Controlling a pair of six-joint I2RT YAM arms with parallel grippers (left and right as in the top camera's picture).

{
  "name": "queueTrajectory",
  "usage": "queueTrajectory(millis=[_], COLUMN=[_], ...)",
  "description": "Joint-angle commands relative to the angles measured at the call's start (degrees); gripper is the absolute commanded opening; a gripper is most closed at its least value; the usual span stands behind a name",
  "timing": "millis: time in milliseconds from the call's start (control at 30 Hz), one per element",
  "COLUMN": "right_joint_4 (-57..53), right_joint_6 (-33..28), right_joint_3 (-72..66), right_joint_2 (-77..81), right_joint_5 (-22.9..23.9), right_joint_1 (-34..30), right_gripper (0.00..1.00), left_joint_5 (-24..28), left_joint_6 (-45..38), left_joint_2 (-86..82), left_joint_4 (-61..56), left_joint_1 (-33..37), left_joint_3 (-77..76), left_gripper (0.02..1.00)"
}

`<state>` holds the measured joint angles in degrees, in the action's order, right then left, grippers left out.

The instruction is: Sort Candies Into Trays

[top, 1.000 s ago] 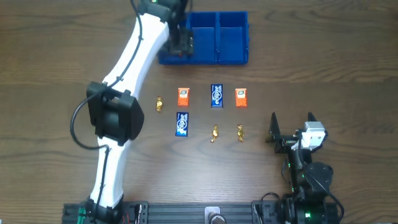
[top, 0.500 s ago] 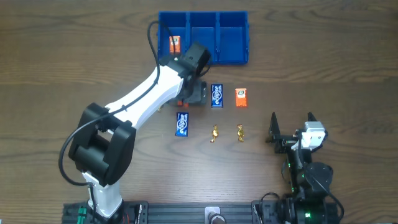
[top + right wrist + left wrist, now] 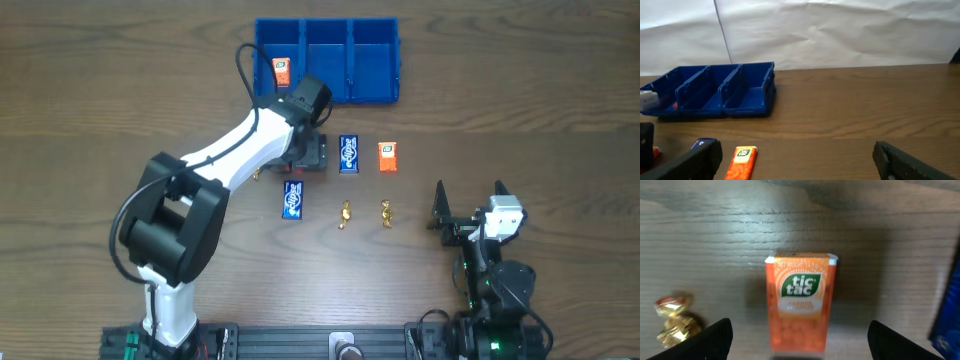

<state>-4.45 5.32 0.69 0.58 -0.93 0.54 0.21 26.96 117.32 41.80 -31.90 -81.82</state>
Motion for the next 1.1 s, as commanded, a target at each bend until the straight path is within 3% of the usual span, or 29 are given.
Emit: queueTrajectory(millis=[33,100,367,800,1100], right_joint_4=[-0.2,-0.2,-0.2,-0.2,-0.2], right_joint_6=[-0.9,-0.9,-0.9,-0.9,-0.9], right_joint_3=[-0.2,-0.2,-0.2,-0.2,-0.2], right_joint_2=[-0.4,-0.4,-0.4,-0.4,-0.4], right_joint_5=[-0.5,-0.5,-0.5,-0.5,-0.5], right_joint_1=[-0.3,-0.3,-0.3,-0.3,-0.3], right_gripper=[0.998,0.998,0.998,0.998,0.998], left_joint_5=[1.1,1.2,1.3,1.3,0.7], left_joint_6=[-0.9,-0.8,-0.8,-0.5,-0.1], left_joint_2=[2.0,2.4,2.8,3.2,1.7], left_joint_4=[-0.5,-0.5,-0.5,-0.5,0.2], left_joint_1=[0.7,0.8,0.8,0.8,0.8], left_joint_3=[0.2,0.2,0.2,0.2,-1.4], left_gripper=[0.84,0.814,0.54,0.395,0.356])
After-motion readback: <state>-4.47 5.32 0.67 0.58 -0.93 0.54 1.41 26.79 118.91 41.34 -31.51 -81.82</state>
